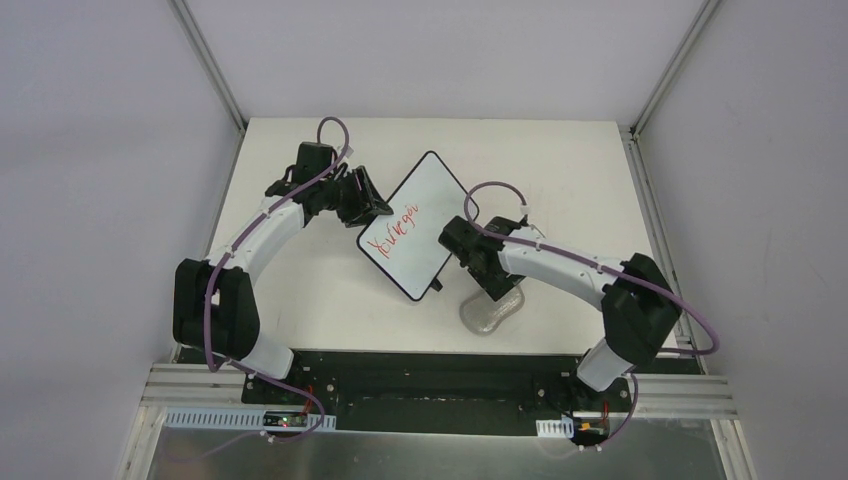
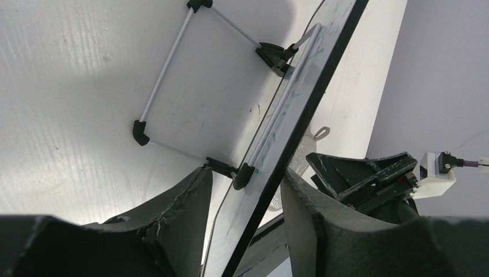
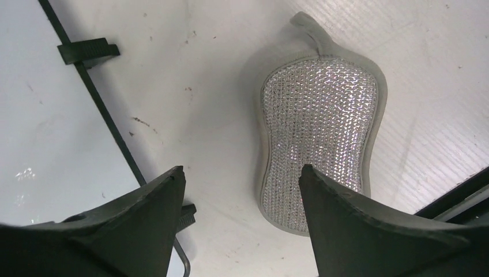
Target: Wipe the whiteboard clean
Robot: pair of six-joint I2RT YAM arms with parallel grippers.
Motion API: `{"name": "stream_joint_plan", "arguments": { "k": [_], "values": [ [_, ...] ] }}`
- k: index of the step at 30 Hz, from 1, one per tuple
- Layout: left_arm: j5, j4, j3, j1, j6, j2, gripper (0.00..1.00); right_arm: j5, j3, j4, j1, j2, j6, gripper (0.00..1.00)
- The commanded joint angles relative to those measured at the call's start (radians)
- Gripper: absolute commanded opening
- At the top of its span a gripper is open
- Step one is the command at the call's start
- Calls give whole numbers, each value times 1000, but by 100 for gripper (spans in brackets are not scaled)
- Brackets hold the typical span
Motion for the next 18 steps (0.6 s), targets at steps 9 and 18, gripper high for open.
{"name": "stream_joint_plan", "arguments": {
  "k": [9,18],
  "values": [
    [-20,-37,50,-4,37,-70,49,18,-65,46,9,113,148,64],
    [-49,-63,62,-4,66,-88,57,-28,-100,99,11,230,154,53]
  ]
}}
